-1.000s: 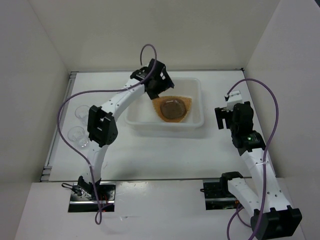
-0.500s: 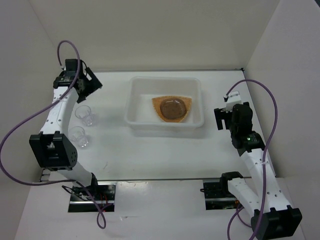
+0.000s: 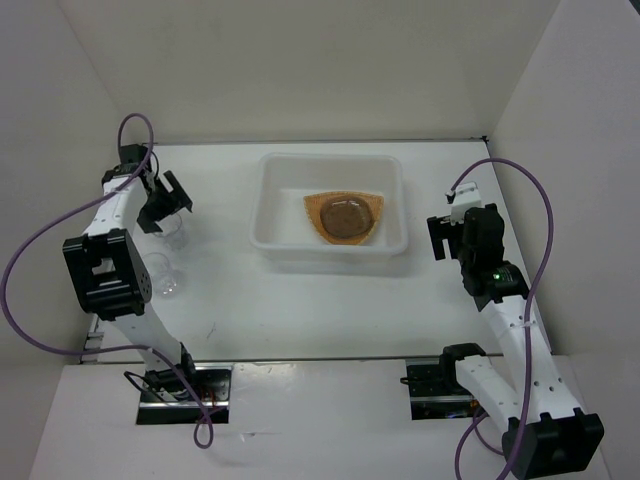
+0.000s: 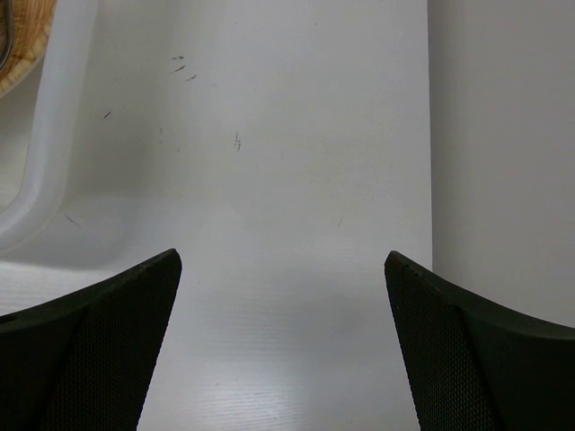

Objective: Place the mixed dishes into the plastic bin

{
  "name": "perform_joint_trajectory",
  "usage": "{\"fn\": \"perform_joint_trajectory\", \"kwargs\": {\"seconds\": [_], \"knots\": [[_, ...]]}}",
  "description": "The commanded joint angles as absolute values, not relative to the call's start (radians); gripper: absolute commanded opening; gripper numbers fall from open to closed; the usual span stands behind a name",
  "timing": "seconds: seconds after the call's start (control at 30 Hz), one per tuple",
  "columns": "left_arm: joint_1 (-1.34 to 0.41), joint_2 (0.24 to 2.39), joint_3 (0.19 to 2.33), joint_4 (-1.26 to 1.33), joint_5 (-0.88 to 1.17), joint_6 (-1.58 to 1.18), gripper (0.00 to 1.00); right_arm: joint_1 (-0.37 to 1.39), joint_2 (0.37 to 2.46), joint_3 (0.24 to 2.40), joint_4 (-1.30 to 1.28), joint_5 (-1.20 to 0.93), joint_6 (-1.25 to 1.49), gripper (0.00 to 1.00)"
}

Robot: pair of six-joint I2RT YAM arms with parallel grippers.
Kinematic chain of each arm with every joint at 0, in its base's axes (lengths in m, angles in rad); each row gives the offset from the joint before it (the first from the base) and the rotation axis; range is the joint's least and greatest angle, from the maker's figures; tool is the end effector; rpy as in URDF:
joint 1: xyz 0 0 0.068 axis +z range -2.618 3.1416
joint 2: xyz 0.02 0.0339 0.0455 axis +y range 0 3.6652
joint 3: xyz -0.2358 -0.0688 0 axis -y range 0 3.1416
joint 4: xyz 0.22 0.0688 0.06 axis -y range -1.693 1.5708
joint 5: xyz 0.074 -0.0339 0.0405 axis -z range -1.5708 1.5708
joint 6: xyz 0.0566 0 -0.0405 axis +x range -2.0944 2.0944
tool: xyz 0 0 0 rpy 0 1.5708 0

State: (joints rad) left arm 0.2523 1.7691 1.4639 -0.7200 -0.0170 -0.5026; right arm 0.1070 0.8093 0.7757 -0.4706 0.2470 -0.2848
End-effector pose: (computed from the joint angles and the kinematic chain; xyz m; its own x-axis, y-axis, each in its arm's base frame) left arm 0.3504 0.0913 0.2242 -0.6010 -0.6523 -0.4618 -0.6249 0.7437 -0.2372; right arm 0.1924 0.0067 0.2745 -0.4917 -0.3268 -0.8071 -0.0301 0.9327 -0.3594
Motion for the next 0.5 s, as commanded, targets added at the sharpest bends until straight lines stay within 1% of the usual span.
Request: {"fn": "perform_joint_trajectory", "kwargs": {"seconds": [0.0, 0.17, 0.23, 0.27, 0.3, 0.33, 0.37, 0.4, 0.43, 0.47], "knots": [[0.256, 1.802, 1.442, -0.670, 0.012, -0.462, 0.98, 0.114, 0.808, 0.772, -0.423, 0.245, -0.288, 0.98], [0.256, 1.850, 1.410, -0.637, 0.032, -0.453, 0.93, 0.114, 0.818, 0.772, -0.423, 0.245, -0.288, 0.98], [0.256, 1.861, 1.399, -0.626, 0.032, -0.453, 0.88, 0.114, 0.818, 0.772, -0.423, 0.245, -0.288, 0.98], [0.256, 1.871, 1.399, -0.617, 0.044, -0.442, 0.84, 0.114, 0.818, 0.772, -0.423, 0.245, -0.288, 0.98], [0.256, 1.871, 1.399, -0.617, 0.044, -0.442, 0.78, 0.114, 0.818, 0.772, -0.423, 0.245, -0.288, 0.98], [0.256, 1.881, 1.399, -0.617, 0.057, -0.433, 0.67, 0.114, 0.818, 0.772, -0.423, 0.245, -0.288, 0.98], [0.256, 1.881, 1.399, -0.608, 0.057, -0.433, 0.34, 0.114, 0.818, 0.772, -0.423, 0.245, -0.288, 0.98], [0.256, 1.881, 1.399, -0.607, 0.057, -0.433, 0.20, 0.114, 0.818, 0.772, -0.423, 0.245, -0.288, 0.98], [0.256, 1.870, 1.399, -0.607, 0.057, -0.442, 0.08, 0.114, 0.818, 0.772, -0.423, 0.245, -0.288, 0.98], [0.256, 1.870, 1.410, -0.617, 0.043, -0.442, 0.00, 0.114, 0.818, 0.772, -0.423, 0.245, -0.288, 0.98]]}}
